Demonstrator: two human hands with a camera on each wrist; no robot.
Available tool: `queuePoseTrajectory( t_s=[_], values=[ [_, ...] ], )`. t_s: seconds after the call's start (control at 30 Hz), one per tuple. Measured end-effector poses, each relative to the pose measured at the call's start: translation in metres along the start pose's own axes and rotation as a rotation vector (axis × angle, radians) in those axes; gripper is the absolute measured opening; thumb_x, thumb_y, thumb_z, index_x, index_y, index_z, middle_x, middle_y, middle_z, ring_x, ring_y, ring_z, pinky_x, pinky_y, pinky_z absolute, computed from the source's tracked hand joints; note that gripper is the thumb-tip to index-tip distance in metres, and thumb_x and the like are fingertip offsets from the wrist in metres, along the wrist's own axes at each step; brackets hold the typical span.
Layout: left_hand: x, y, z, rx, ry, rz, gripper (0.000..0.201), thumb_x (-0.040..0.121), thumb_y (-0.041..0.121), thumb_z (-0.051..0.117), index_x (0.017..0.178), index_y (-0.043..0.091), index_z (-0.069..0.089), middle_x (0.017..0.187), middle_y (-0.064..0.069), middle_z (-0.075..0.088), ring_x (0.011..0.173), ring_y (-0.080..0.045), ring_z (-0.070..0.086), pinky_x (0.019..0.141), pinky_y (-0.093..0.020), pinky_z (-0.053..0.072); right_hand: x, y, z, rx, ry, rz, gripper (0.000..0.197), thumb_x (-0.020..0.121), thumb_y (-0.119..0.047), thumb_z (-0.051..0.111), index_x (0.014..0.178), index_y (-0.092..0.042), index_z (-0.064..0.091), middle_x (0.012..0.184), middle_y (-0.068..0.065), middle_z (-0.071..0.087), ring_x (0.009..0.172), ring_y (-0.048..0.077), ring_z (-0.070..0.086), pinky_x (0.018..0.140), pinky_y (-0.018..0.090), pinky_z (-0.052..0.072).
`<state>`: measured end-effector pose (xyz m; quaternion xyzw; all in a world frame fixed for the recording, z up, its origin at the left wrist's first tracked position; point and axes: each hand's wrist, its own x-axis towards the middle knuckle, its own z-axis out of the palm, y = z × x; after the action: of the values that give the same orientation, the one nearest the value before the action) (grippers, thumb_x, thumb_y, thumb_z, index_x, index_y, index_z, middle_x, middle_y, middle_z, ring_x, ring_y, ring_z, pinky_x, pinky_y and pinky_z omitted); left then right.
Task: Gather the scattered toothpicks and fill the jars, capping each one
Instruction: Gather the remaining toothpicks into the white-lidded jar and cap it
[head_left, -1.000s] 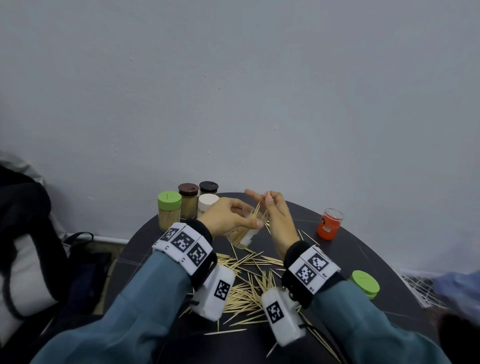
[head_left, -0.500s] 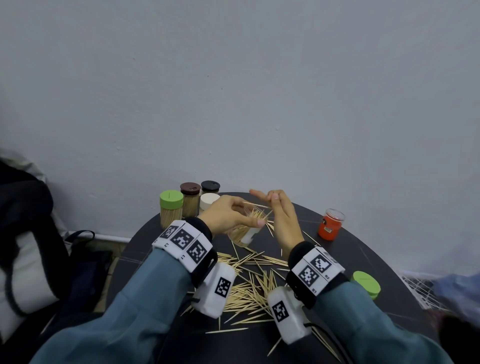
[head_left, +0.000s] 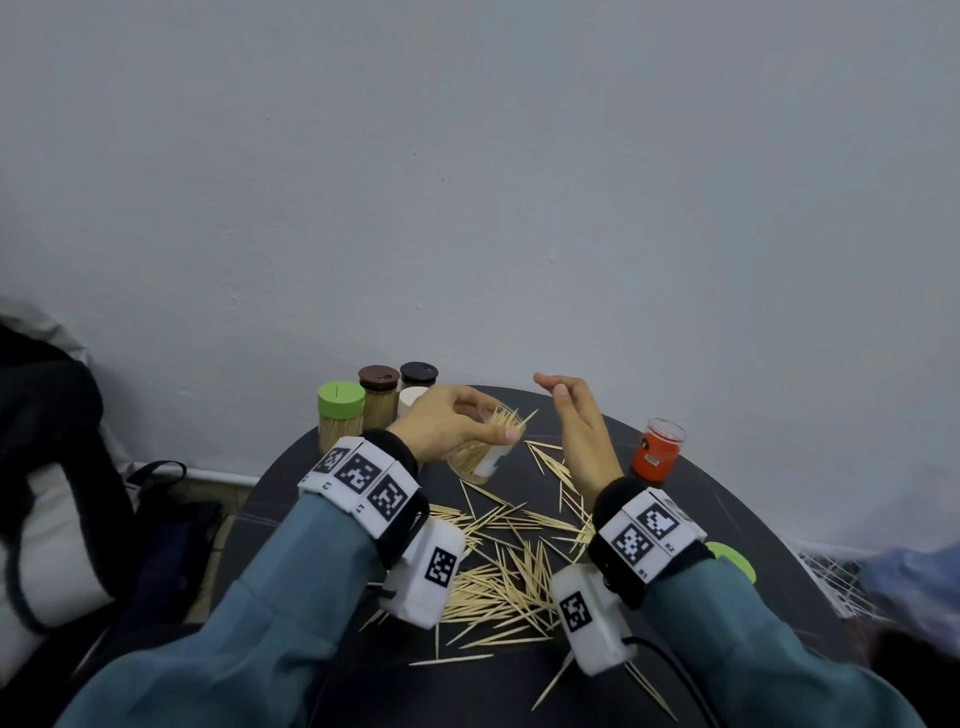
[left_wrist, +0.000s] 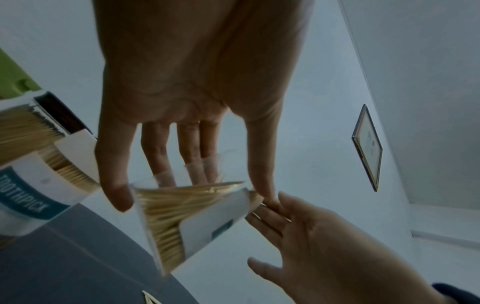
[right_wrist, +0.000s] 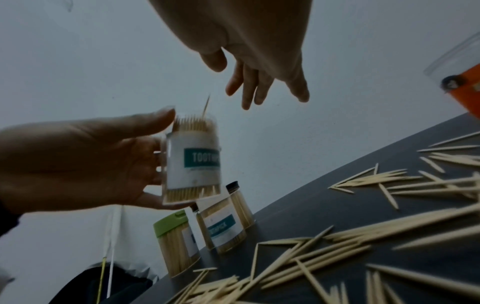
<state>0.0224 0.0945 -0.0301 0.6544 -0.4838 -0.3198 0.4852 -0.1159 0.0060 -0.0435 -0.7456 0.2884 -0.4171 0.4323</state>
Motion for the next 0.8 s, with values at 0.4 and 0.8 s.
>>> queuePoseTrajectory(
  t_s=[0.4, 0.8],
  values=[
    [0.002, -0.004, 0.001, -0.035, 0.030, -0.020, 0.042, 0.076, 0.021, 0.076, 0.114, 0.012, 0.060, 0.113, -0.010, 0.061, 0.108, -0.022, 0.057, 0.087, -0.034, 0.045, -0.021, -0.004, 0.002, -0.310, -0.438, 0.007, 0.046, 0.101, -0.035, 0.022, 0.146, -0.031, 0.016, 0.155, -0.011, 0.013, 0.143, 0.002, 0.004, 0.117, 0.043, -0.009],
    [-0.011, 0.001, -0.045, -0.047, 0.188, -0.033, 0.048, 0.075, 0.020, 0.077, 0.119, 0.010, 0.060, 0.094, 0.005, 0.058, 0.077, 0.001, 0.055, 0.052, -0.010, 0.042, -0.013, -0.005, 0.015, -0.569, -0.637, 0.074, 0.053, 0.093, -0.027, 0.054, 0.140, -0.017, 0.033, 0.147, 0.001, 0.035, 0.136, 0.014, 0.032, 0.105, 0.023, 0.026]
  ],
)
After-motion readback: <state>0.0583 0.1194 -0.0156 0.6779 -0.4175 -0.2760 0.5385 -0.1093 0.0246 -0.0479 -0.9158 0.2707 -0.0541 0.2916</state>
